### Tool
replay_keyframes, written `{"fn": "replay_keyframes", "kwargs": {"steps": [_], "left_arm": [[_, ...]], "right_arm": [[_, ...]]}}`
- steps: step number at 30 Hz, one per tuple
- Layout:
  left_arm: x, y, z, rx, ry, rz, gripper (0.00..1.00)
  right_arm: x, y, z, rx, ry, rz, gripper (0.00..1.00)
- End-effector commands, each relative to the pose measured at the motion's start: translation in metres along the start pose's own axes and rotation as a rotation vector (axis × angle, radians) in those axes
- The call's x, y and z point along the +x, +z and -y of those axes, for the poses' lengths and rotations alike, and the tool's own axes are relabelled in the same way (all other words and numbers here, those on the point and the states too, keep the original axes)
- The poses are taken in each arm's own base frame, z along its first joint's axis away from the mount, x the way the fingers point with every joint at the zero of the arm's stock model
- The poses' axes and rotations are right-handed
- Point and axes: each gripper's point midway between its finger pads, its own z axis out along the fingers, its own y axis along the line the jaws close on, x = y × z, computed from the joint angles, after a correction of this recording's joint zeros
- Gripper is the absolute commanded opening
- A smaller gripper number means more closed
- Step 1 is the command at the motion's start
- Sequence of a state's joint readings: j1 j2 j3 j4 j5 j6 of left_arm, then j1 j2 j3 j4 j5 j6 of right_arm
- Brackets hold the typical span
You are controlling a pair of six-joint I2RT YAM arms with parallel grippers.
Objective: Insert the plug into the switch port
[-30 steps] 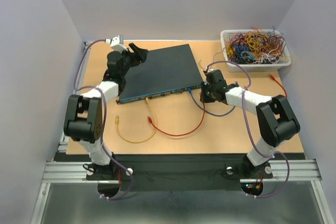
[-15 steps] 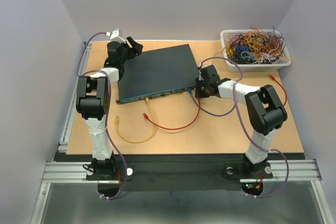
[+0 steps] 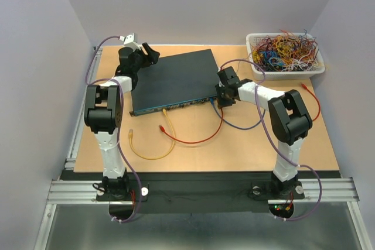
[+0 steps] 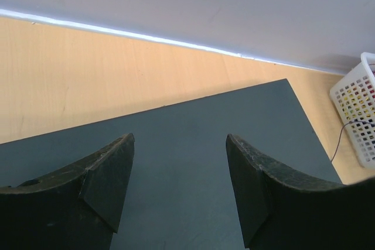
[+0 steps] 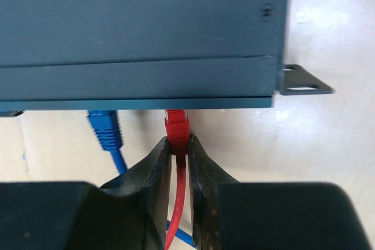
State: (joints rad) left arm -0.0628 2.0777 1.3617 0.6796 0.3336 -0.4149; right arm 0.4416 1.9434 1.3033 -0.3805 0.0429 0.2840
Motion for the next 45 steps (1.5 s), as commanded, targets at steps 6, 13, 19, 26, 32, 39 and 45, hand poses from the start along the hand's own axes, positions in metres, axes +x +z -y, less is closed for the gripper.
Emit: {"fn": "replay_keyframes", "kwargs": {"steps": [6,13,19,26,32,39,45], "left_arm": [[-0.046,-0.02,0.015,0.042,0.063,0.092,0.75],[-0.042,-0.021,0.012,0.037,0.061,0.085,0.75],[-0.041,-0.021,0.009,0.032,0.061,0.083,0.75],[-0.038,-0.02,0.006,0.03,0.059,0.076,0.75],[-0.038,-0.021,0.004,0.026,0.056,0.075,0.75],[-0.037,-0.02,0.003,0.027,0.053,0.071,0.75],[-0.035,-0.019,0.001,0.025,0.05,0.067,0.75]], "right_arm": [[-0.043,-0.018,0.019,0.135,0.006,0.104,0.0],[-0.046,-0.012,0.001,0.075,-0.004,0.093,0.0],[-0.045,-0.006,-0.016,0.063,-0.029,0.086,0.0],[-0.054,-0.01,-0.016,0.092,-0.025,0.118,0.0],[-0.068,-0.016,-0.015,0.116,-0.017,0.157,0.01],[-0.078,-0.02,-0.022,0.1,-0.015,0.182,0.0],[-0.08,-0.021,-0.032,0.087,-0.026,0.187,0.0]]}}
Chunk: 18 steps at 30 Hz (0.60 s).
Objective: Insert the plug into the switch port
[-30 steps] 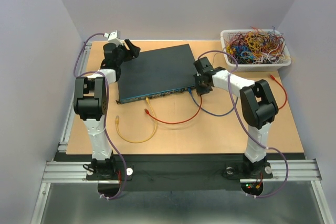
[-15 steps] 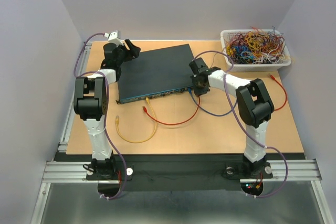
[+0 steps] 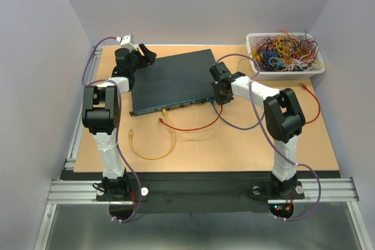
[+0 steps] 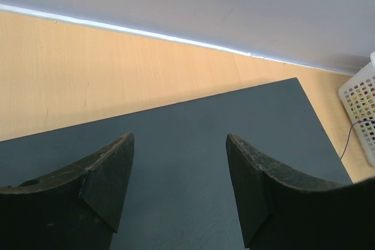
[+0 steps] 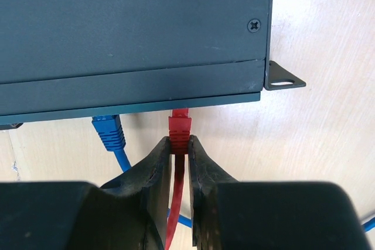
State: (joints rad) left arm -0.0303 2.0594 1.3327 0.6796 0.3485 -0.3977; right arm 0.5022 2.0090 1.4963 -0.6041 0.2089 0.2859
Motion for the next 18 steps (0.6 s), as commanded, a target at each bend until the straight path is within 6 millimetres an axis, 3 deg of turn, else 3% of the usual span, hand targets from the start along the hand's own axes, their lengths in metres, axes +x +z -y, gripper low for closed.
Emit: {"fn": "replay_keyframes", "kwargs": {"steps": [1,18], "left_arm": [[-0.03,-0.01,0.015,0.043,0.042,0.067,0.75],[-0.03,-0.009,0.013,0.045,0.038,0.064,0.75]], "right_arm": [[-0.07,-0.018,-0.027,-0.068,0.054,0.234,0.01],[-0.074,-0.034,-0.033,-0.068,0.04,0.27,0.01]]}}
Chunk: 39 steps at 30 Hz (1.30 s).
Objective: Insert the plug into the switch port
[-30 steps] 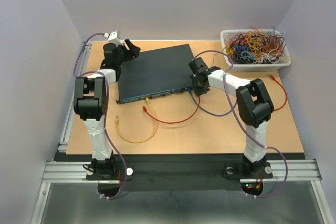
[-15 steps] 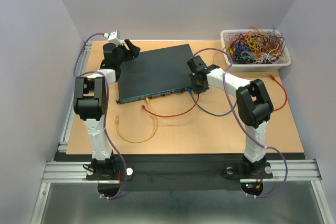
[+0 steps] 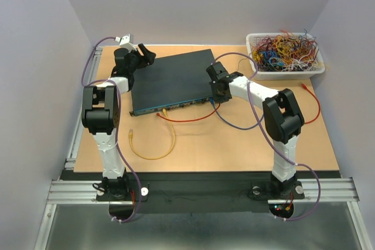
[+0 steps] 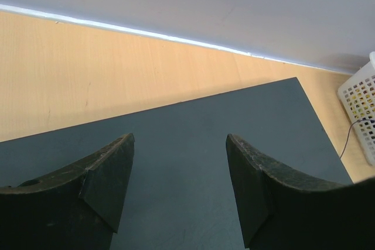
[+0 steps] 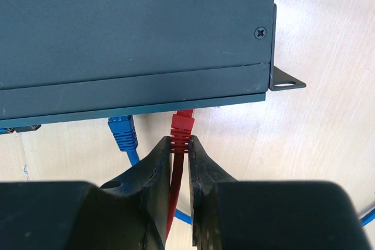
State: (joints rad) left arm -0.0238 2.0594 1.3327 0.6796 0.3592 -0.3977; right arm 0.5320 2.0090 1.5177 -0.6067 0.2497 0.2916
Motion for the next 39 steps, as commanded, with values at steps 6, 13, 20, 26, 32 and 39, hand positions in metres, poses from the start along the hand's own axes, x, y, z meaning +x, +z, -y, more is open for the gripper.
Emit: {"fn": "replay_keyframes", "kwargs": {"steps": [6,13,20,26,32,39], "left_arm": [[-0.028,-0.008,0.014,0.039,0.038,0.062,0.75],[-0.027,-0.007,0.014,0.041,0.036,0.059,0.75],[-0.026,-0.006,0.014,0.045,0.032,0.055,0.75],[-0.025,-0.006,0.014,0.044,0.032,0.054,0.75],[-0.024,-0.005,0.013,0.046,0.029,0.05,0.75],[-0.023,-0.005,0.014,0.051,0.028,0.047,0.75]], "right_arm": [[-0.063,-0.031,-0.024,-0.088,0.058,0.237,0.0],[-0.059,-0.042,-0.023,-0.096,0.06,0.262,0.0],[-0.046,-0.036,-0.021,-0.082,0.057,0.251,0.0],[-0.024,-0.021,-0.02,-0.087,0.058,0.213,0.0],[0.009,0.0,-0.012,-0.051,0.043,0.157,0.0],[0.033,0.018,0.0,-0.01,0.046,0.128,0.01]]}}
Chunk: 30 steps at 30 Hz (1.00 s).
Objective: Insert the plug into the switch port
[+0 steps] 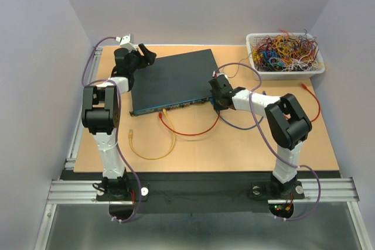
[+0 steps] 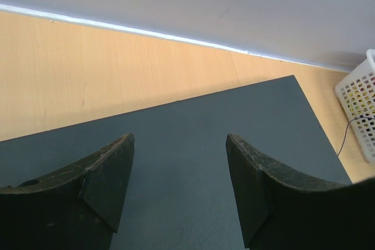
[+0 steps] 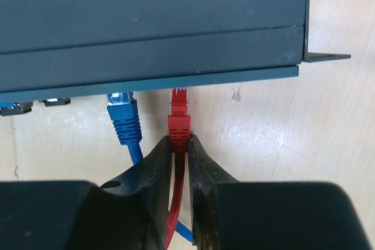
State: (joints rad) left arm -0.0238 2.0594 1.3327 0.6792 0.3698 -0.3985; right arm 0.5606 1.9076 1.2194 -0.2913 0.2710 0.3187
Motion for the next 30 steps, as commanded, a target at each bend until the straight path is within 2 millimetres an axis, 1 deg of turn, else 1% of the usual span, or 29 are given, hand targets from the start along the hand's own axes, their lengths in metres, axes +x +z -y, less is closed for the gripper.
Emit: {"fn": "replay_keyframes", "kwargs": {"steps": [1,5,8,14,17,20,23,27,30], "left_arm": [[-0.023,-0.004,0.012,0.043,0.027,0.05,0.75],[-0.022,-0.004,0.013,0.048,0.024,0.047,0.75],[-0.023,-0.003,0.013,0.047,0.023,0.048,0.75],[-0.02,-0.003,0.012,0.046,0.023,0.043,0.75],[-0.019,-0.002,0.012,0.05,0.02,0.041,0.75],[-0.019,-0.001,0.011,0.049,0.018,0.041,0.75],[-0.019,-0.001,0.011,0.048,0.02,0.043,0.74],[-0.018,-0.001,0.01,0.045,0.019,0.041,0.75],[-0.017,0.0,0.01,0.047,0.017,0.038,0.75]], "right_arm": [[0.002,0.0,0.009,0.033,0.013,0.029,0.0],[-0.005,-0.006,0.023,0.069,0.014,0.061,0.0],[-0.014,-0.013,0.029,0.078,0.014,0.091,0.0],[-0.015,-0.016,0.038,0.094,0.008,0.118,0.01],[-0.015,-0.016,0.035,0.077,0.004,0.124,0.0],[-0.016,-0.015,0.027,0.029,0.003,0.133,0.01],[-0.02,-0.017,0.018,-0.019,0.003,0.153,0.01],[-0.029,-0.02,0.011,-0.06,-0.003,0.184,0.0],[-0.031,-0.017,0.008,-0.064,-0.015,0.182,0.0]]}}
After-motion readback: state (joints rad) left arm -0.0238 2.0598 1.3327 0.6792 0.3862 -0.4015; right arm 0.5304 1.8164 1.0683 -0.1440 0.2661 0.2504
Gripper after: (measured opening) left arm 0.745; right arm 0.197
